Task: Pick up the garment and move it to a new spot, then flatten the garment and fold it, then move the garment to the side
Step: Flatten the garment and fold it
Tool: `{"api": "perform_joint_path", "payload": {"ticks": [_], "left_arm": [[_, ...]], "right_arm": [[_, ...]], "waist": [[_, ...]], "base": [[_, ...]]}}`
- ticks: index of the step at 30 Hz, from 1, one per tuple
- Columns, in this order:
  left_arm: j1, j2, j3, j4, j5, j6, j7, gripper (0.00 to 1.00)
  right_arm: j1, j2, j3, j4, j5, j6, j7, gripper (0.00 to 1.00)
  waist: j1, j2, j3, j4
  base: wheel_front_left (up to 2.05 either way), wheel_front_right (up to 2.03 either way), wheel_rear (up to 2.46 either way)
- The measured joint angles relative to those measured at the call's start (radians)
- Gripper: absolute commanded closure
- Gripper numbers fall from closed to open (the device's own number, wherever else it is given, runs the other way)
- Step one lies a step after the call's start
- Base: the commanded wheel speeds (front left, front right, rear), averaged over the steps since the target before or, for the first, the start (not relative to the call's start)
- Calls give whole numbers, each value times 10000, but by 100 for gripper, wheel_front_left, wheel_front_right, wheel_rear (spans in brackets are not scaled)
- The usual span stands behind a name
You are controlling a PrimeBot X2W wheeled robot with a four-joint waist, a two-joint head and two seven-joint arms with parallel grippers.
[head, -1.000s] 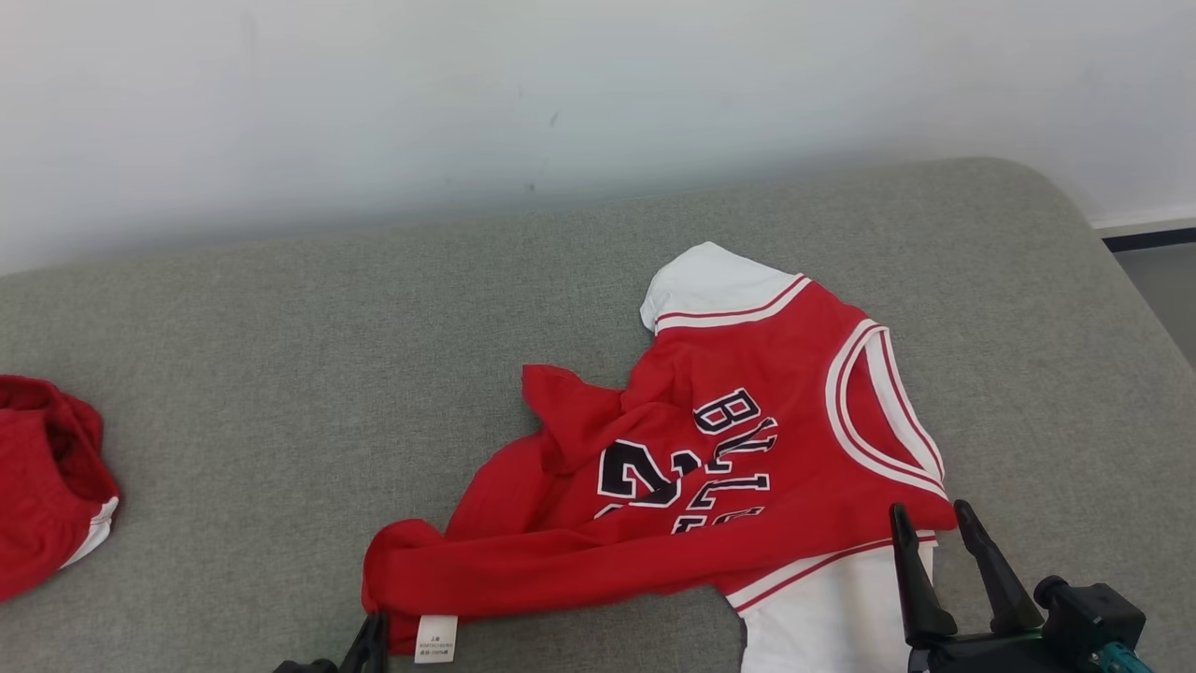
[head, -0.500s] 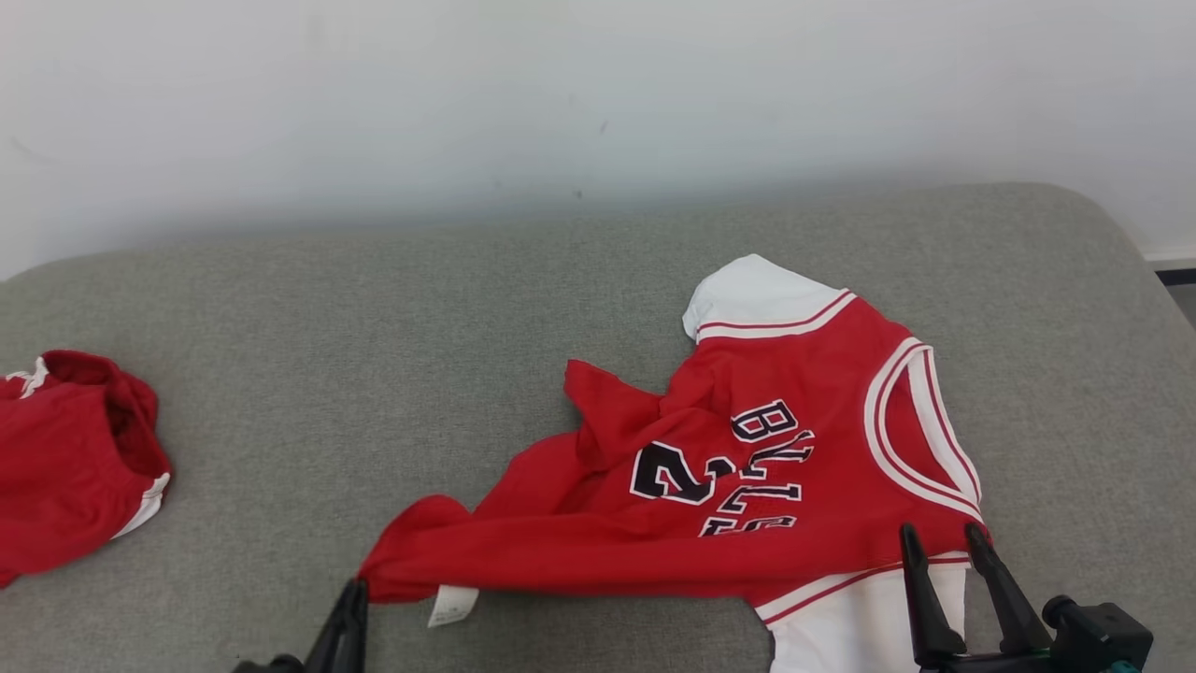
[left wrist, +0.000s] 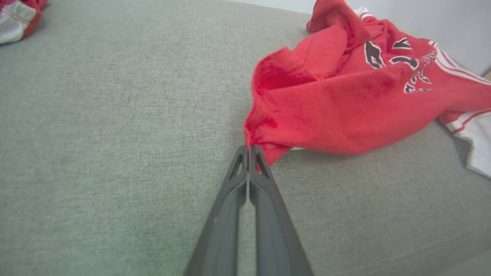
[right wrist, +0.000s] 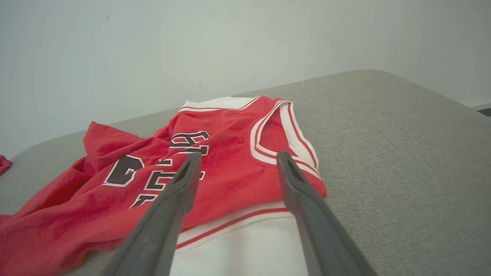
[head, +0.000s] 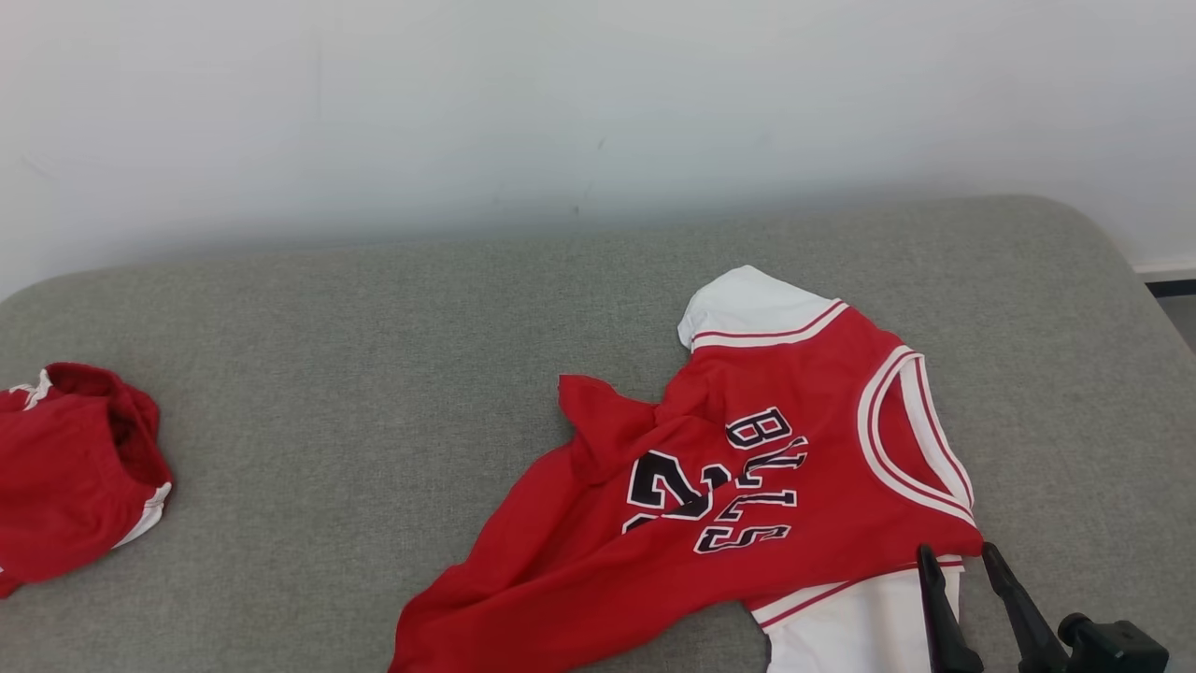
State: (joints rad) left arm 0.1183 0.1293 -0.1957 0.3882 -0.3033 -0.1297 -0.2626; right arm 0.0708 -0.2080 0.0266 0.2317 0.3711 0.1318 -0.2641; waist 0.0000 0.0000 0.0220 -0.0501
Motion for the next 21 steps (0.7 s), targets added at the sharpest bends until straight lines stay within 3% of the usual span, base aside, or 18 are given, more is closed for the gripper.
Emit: {"api": "perform_joint_path", "payload": {"ticks": [1, 2, 12, 21], "left_arm": [[1, 12, 38, -100, 10, -13, 0, 17], [-5, 6, 104, -253, 12, -13, 0, 0], [225, -171, 842, -1022, 347, -13, 0, 0], [344, -370, 395, 84, 581, -15, 0, 0]], "right_arm": [[26, -4, -19, -4, 0, 0, 0, 0], [57, -8, -48, -6, 0, 0, 0, 0], [680, -203, -364, 224, 4, 0, 0, 0], [1029, -232, 44, 1478, 270, 0, 104, 0]], "waist": [[0, 0, -11, 18], [0, 0, -21, 41], [0, 0, -184, 197], [0, 1, -47, 61]], "base": [[0, 0, 0], [0, 0, 0], [0, 0, 0], [0, 0, 0]]}}
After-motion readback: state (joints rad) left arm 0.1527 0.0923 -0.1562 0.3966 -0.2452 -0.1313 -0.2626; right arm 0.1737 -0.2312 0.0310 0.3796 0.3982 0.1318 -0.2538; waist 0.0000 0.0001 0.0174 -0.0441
